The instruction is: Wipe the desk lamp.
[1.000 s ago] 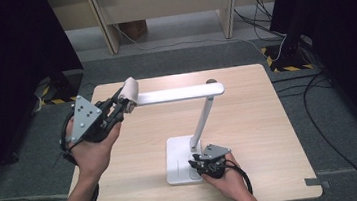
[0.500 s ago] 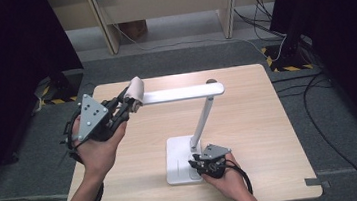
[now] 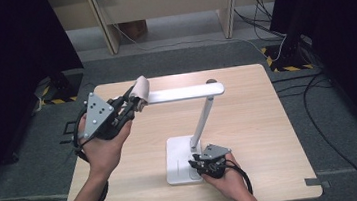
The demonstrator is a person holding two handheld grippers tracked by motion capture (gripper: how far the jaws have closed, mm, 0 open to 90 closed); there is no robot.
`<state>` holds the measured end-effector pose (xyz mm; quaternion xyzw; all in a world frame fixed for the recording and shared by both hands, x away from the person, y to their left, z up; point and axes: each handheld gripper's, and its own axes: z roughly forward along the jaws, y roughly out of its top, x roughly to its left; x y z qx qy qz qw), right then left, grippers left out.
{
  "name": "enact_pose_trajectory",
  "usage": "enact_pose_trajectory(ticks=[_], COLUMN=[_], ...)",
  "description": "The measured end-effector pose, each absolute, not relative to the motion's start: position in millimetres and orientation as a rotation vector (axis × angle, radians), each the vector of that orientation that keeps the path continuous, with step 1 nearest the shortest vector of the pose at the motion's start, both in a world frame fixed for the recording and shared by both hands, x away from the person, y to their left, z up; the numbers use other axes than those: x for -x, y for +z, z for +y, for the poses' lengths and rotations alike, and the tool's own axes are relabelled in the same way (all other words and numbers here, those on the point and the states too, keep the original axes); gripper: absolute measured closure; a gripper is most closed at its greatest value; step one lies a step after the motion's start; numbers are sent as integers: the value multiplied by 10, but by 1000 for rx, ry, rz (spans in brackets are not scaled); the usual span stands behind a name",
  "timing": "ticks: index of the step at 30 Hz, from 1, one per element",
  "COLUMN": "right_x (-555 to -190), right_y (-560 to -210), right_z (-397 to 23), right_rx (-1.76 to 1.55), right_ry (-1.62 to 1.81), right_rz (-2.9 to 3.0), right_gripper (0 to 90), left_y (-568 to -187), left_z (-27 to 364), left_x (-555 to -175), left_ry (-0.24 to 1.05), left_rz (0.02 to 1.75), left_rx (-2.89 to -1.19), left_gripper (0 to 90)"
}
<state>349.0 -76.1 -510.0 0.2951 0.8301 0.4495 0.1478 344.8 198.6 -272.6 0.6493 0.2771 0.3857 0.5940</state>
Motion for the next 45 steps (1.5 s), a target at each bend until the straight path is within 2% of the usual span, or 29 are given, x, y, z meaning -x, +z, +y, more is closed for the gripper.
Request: enact_pose_trajectory(ticks=[45], right_x=[-3487], right_y=[-5109], right_z=[-766], right_rx=[-851], right_ry=[1302], right_rz=[2379], right_gripper=[690], left_y=[-2737], left_z=[1659], left_x=[-3521], left_ry=[847], left_rz=[620], left_rx=[-1512], left_gripper=[811])
